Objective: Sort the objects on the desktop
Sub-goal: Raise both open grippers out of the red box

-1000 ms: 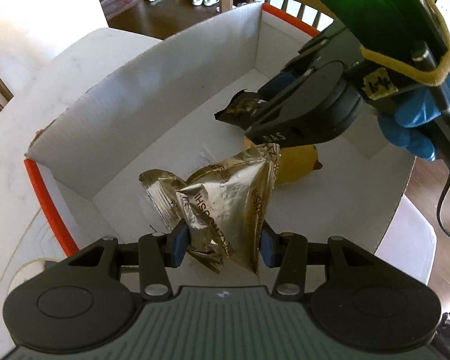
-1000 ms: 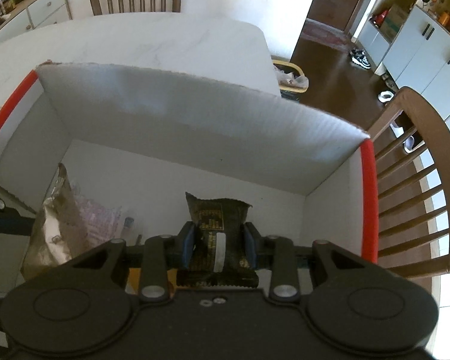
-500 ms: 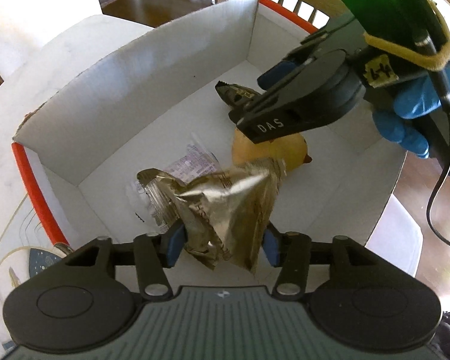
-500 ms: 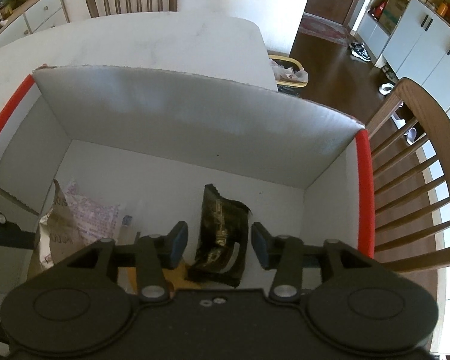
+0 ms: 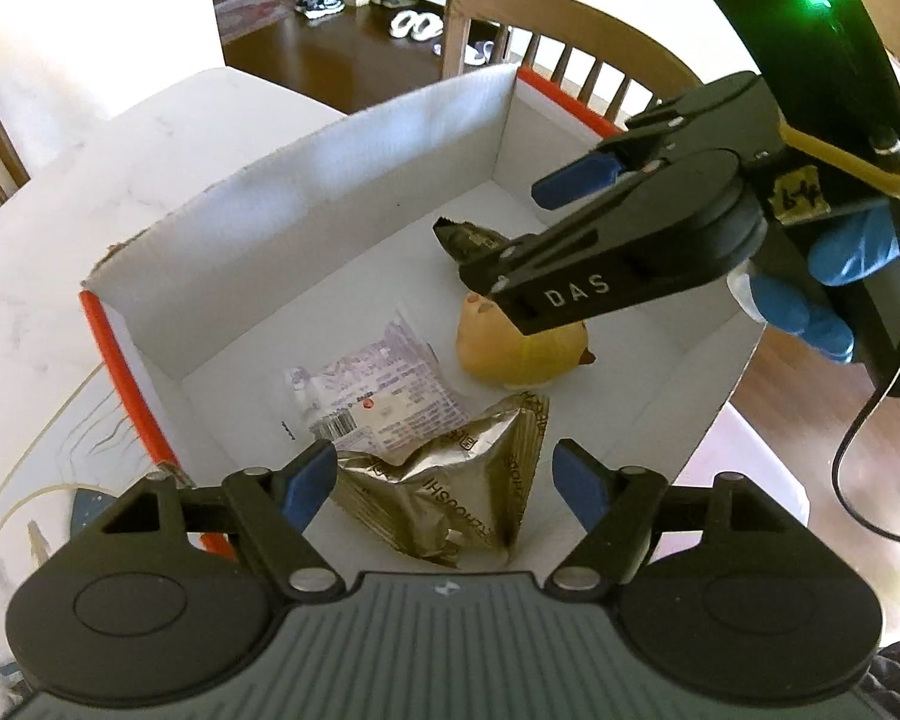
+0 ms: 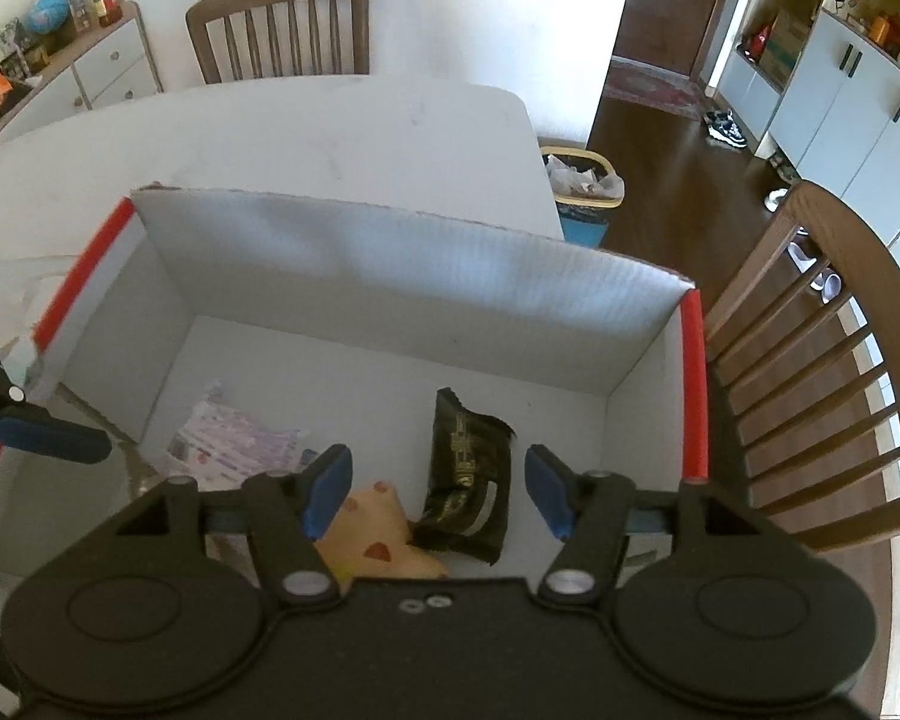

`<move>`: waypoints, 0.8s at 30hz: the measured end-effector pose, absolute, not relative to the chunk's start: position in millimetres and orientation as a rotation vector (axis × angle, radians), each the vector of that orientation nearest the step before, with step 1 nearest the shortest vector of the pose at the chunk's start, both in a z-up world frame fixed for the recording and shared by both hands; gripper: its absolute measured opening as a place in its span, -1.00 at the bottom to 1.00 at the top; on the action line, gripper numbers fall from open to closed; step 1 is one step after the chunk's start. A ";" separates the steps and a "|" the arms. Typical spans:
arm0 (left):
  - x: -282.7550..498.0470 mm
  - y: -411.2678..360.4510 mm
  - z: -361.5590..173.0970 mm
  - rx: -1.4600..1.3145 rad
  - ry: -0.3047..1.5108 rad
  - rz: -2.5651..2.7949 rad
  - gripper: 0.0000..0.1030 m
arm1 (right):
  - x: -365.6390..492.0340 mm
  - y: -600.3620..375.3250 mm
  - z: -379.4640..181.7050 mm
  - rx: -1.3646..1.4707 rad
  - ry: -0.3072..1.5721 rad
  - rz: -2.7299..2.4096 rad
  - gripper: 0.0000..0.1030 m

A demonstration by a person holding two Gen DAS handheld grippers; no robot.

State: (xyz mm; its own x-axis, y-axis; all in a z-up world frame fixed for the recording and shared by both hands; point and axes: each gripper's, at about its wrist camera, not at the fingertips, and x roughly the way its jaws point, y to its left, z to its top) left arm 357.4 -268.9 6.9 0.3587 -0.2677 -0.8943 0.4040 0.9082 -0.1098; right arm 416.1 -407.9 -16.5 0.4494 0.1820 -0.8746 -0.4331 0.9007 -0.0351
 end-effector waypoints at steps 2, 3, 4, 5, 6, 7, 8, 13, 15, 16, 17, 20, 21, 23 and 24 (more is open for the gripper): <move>352.7 -267.2 12.1 0.133 1.111 -0.429 0.52 | 413.1 -409.9 -11.3 -0.258 1.035 0.391 0.25; 349.9 -265.9 14.7 0.130 1.105 -0.425 0.52 | 412.2 -409.8 -8.2 -0.254 1.033 0.394 0.25; 350.2 -267.0 13.3 0.128 1.100 -0.424 0.52 | 410.3 -409.7 -4.8 -0.252 1.029 0.396 0.25; 349.0 -267.0 14.1 0.125 1.092 -0.423 0.52 | 406.7 -409.2 -1.5 -0.250 1.024 0.399 0.25; 347.6 -267.1 14.8 0.124 1.085 -0.421 0.52 | 404.5 -409.2 1.5 -0.246 1.019 0.403 0.25; 347.2 -267.9 13.2 0.123 1.079 -0.420 0.52 | 401.6 -409.1 3.8 -0.245 1.014 0.406 0.25; 344.7 -267.2 15.1 0.122 1.072 -0.421 0.52 | 398.8 -408.3 5.7 -0.244 1.010 0.405 0.25; 333.4 -263.0 24.3 0.111 1.045 -0.423 0.52 | 385.6 -406.2 18.6 -0.235 0.993 0.412 0.31; 330.0 -261.4 26.3 0.103 1.035 -0.424 0.52 | 379.1 -404.6 22.6 -0.237 0.984 0.416 0.37; 328.3 -260.5 27.3 0.100 1.031 -0.425 0.52 | 376.1 -403.9 25.0 -0.238 0.980 0.418 0.37; 326.1 -259.2 28.9 0.096 1.026 -0.428 0.52 | 373.5 -403.1 26.9 -0.238 0.976 0.421 0.37; 321.4 -256.1 31.5 0.089 1.012 -0.431 0.52 | 367.4 -400.2 32.2 -0.233 0.968 0.421 0.37; 319.5 -254.4 32.9 0.086 1.007 -0.432 0.52 | 365.8 -399.5 33.9 -0.231 0.966 0.421 0.37; 316.1 -251.8 34.8 0.083 0.999 -0.431 0.52 | 363.2 -398.3 36.0 -0.224 0.964 0.420 0.37; 314.1 -251.3 35.7 0.087 0.993 -0.430 0.52 | 361.0 -398.4 37.7 -0.220 0.962 0.420 0.38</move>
State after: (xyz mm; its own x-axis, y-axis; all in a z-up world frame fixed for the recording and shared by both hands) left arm 314.1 -251.3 35.7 0.4699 -0.3113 -0.8260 0.3894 0.9129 -0.1226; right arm 361.0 -398.4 37.7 0.5003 0.2480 -0.8296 -0.4402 0.8979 0.0030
